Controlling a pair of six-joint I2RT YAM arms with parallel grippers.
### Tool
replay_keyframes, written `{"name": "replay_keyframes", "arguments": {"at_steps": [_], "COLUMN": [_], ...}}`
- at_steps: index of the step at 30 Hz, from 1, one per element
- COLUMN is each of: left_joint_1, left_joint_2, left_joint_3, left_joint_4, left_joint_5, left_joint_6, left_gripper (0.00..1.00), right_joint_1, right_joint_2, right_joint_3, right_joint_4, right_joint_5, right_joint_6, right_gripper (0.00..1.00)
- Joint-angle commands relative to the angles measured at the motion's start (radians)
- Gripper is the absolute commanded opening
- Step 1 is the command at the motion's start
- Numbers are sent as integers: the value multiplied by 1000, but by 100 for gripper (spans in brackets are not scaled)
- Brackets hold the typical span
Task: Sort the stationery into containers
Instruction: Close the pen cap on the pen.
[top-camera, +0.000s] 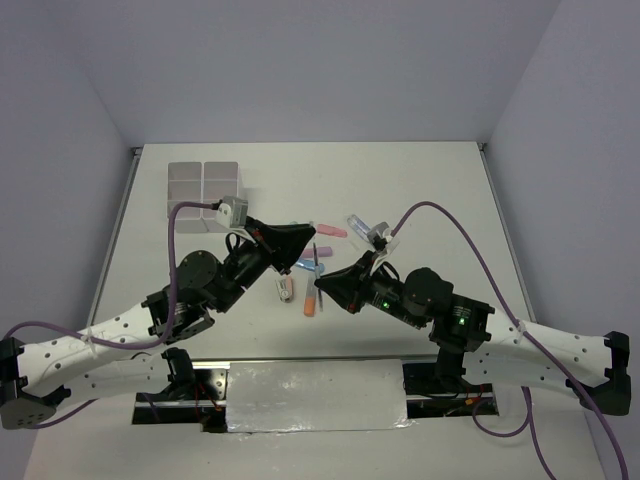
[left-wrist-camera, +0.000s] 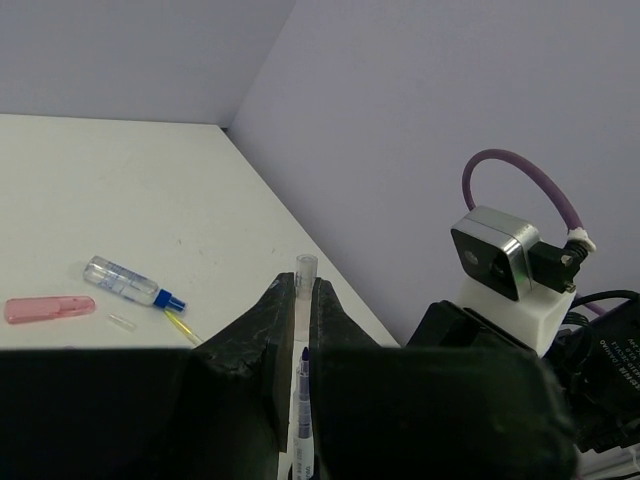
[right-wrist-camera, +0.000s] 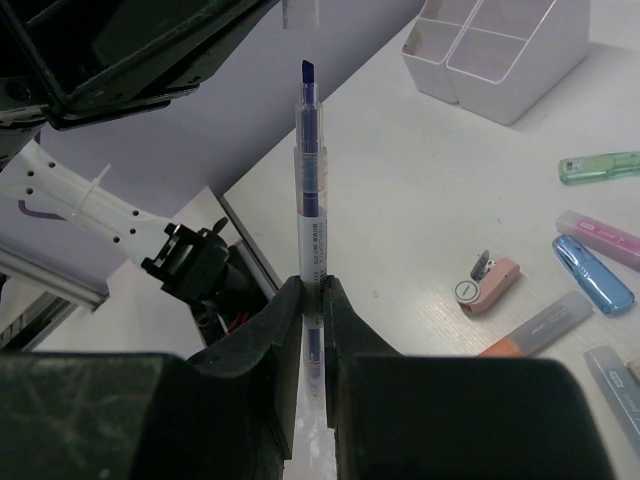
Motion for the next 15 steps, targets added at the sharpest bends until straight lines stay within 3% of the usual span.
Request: {"name": "replay_keyframes", "arguments": {"at_steps": [1,15], "left_joint_1": [4,4], "left_joint_2": [9,9], "left_joint_3": [14,8], "left_joint_4": [44,52], "left_joint_5": [8,11], "left_joint_6": [5,9], "left_gripper": [0,0], "right_joint_1": [9,9], "right_joint_2": [3,10], "right_joint_3": [44,57], "right_joint_4": [34,22], "right_joint_5": [25,50], "right_joint_6": [-18,-18], "right_gripper": [0,0]}}
